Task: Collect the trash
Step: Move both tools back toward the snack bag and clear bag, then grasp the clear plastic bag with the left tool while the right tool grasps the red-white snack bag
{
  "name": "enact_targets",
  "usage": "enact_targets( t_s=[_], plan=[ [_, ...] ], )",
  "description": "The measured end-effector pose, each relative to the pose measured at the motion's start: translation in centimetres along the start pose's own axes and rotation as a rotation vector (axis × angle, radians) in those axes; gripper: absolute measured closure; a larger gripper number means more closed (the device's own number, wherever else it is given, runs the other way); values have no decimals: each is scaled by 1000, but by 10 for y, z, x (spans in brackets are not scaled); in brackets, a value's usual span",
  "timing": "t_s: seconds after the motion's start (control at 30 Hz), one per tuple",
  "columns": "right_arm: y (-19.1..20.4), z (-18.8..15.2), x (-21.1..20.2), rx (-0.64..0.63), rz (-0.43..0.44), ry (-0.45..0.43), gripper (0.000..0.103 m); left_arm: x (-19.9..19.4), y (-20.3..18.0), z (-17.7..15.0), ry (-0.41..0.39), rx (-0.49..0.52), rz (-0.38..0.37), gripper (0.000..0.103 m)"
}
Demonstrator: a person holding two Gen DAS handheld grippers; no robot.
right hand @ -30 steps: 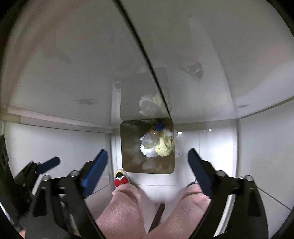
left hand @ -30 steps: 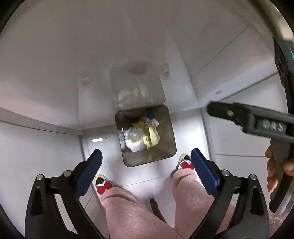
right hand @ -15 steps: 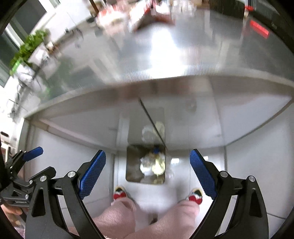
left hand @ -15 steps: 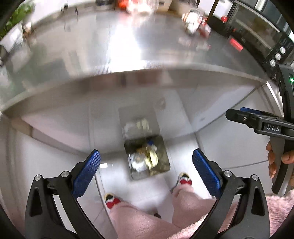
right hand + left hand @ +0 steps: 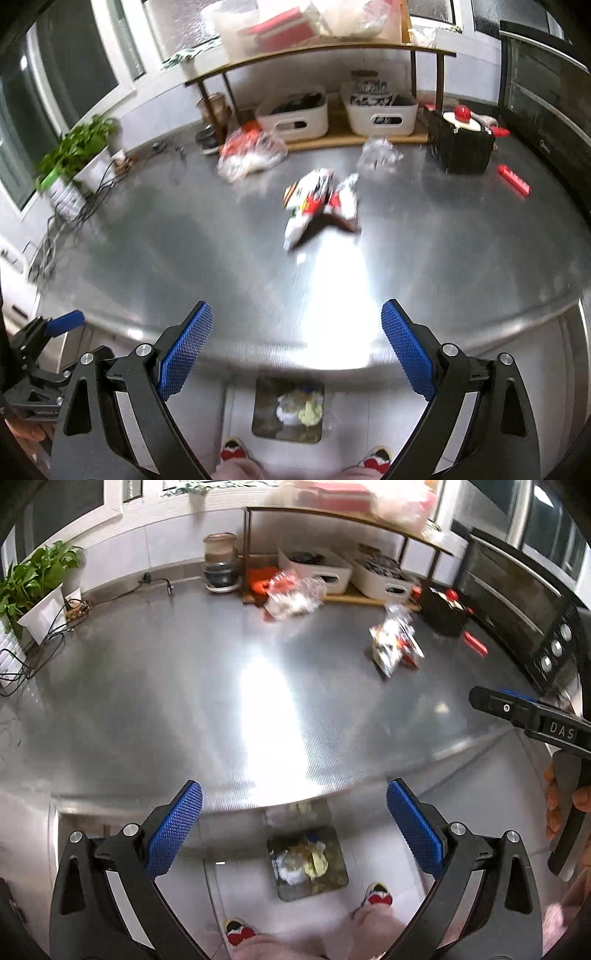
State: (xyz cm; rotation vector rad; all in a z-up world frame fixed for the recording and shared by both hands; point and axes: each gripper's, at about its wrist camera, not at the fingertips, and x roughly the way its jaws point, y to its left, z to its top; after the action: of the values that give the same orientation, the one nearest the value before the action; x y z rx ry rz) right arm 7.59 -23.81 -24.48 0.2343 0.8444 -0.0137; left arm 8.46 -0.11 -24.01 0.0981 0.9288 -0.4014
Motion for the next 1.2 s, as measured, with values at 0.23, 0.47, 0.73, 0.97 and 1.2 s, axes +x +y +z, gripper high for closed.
enact_targets(
  t_s=[0.23,0.47,0.73,0.97,1.2],
  plan=[
    [-3,45,44,2,-35,27,10,24,12,61,-35,-14,21,8],
    [-6,75,79,-2,-85,42,10,66,14,121,-57,18,14,10],
    [-19,94,112,29,-118,79,10,119,16,175,-48,-8,-2,20],
    [-19,99,132,11,-141,97,10,173,17,209,-13,5,-6,34],
    [-22,97,144,11,-134,112,10,210,11,223,39,41,-28,47]
  ],
)
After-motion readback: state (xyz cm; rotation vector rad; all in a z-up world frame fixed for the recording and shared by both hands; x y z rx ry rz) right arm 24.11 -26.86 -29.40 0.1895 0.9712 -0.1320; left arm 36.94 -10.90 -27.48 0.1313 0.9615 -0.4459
